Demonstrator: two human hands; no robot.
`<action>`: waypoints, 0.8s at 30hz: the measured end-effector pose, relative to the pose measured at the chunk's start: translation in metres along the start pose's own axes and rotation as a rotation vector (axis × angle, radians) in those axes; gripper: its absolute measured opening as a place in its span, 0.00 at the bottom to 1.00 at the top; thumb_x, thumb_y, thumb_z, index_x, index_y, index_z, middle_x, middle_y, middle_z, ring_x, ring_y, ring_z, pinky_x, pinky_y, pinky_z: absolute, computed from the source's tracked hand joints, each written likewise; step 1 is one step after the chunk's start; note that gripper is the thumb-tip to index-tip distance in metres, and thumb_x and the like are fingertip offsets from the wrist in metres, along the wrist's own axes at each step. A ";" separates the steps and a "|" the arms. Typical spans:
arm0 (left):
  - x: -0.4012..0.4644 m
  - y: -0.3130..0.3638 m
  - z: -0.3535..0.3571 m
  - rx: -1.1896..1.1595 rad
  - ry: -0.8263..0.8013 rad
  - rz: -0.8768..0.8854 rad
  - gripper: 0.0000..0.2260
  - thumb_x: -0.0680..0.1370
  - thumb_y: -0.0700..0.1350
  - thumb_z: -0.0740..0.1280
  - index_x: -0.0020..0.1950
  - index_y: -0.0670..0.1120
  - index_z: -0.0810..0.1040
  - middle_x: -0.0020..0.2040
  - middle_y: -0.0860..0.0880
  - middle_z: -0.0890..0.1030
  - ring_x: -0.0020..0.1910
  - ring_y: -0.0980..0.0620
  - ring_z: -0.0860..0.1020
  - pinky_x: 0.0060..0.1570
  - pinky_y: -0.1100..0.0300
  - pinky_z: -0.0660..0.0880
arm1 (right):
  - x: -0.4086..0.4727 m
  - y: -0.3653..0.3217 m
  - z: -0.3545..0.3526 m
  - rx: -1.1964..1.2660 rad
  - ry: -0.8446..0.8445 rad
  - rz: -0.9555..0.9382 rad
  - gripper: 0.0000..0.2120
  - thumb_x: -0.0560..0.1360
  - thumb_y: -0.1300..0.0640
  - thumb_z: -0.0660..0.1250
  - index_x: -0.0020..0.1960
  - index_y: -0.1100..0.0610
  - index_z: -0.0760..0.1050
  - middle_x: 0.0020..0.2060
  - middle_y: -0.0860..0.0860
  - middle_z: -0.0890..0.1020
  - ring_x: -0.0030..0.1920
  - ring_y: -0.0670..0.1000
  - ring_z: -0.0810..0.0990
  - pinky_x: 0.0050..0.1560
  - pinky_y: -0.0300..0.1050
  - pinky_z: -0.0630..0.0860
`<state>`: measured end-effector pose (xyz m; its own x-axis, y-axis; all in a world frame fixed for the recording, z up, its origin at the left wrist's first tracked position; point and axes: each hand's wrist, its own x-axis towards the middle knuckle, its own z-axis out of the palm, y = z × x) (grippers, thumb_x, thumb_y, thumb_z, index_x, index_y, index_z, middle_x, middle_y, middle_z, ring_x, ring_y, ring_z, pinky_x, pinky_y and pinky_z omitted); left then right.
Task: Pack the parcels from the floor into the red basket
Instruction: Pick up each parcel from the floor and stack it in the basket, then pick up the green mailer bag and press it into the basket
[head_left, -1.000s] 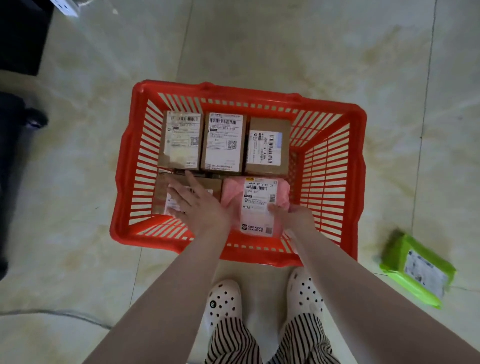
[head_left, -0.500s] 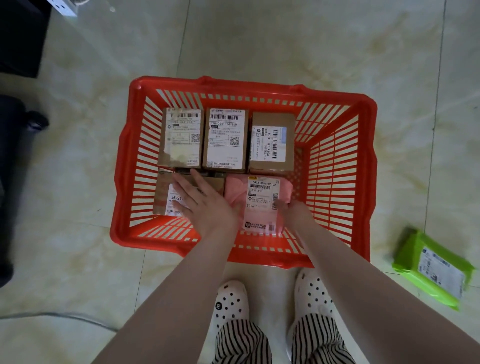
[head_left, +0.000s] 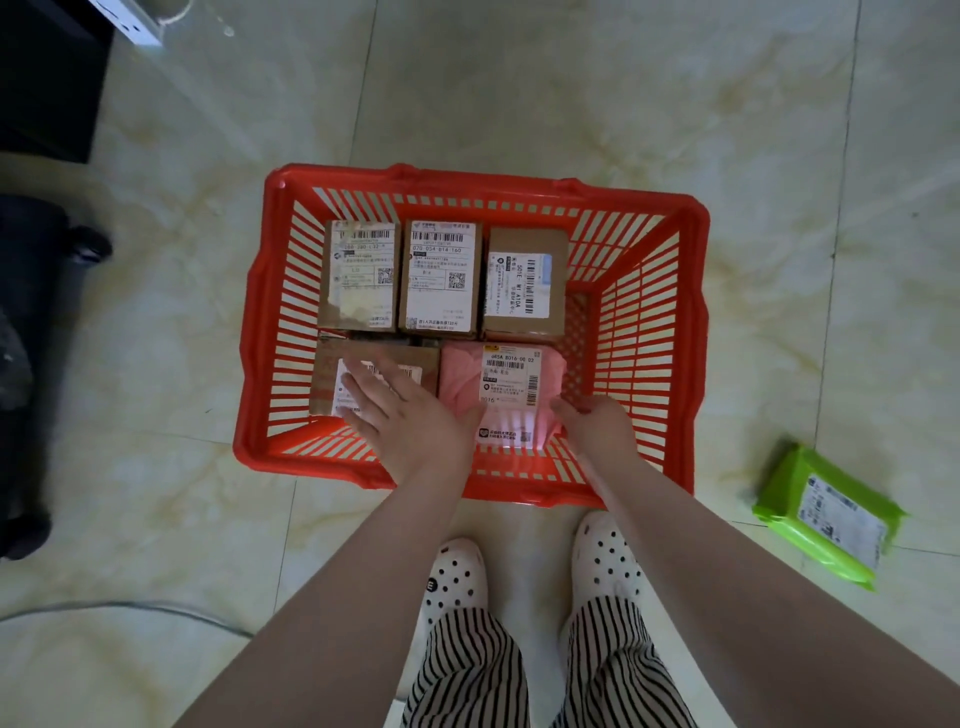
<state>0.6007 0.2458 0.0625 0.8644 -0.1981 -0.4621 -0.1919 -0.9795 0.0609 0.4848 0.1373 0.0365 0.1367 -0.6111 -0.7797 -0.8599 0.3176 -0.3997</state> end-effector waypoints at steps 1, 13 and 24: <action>-0.011 0.001 -0.009 -0.034 -0.015 -0.020 0.54 0.70 0.68 0.66 0.78 0.40 0.39 0.79 0.38 0.40 0.79 0.40 0.41 0.76 0.42 0.41 | -0.011 -0.003 -0.006 0.027 0.013 -0.008 0.14 0.76 0.46 0.66 0.43 0.58 0.77 0.39 0.53 0.83 0.37 0.53 0.82 0.38 0.45 0.78; -0.168 0.093 -0.180 -0.344 -0.168 0.244 0.37 0.72 0.56 0.71 0.75 0.44 0.60 0.72 0.39 0.65 0.72 0.39 0.64 0.69 0.45 0.64 | -0.178 0.010 -0.172 0.608 0.121 0.087 0.11 0.72 0.51 0.73 0.47 0.59 0.83 0.36 0.50 0.84 0.40 0.50 0.82 0.50 0.51 0.79; -0.318 0.226 -0.104 -0.448 -0.589 0.398 0.25 0.72 0.46 0.74 0.66 0.42 0.71 0.61 0.43 0.76 0.59 0.45 0.76 0.61 0.53 0.72 | -0.193 0.173 -0.359 0.777 0.418 0.284 0.17 0.71 0.50 0.74 0.53 0.61 0.80 0.39 0.52 0.79 0.38 0.52 0.75 0.46 0.51 0.76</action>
<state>0.3311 0.0839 0.3153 0.3636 -0.6028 -0.7102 -0.1210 -0.7865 0.6056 0.1333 0.0493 0.2909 -0.3474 -0.5997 -0.7209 -0.2416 0.8001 -0.5491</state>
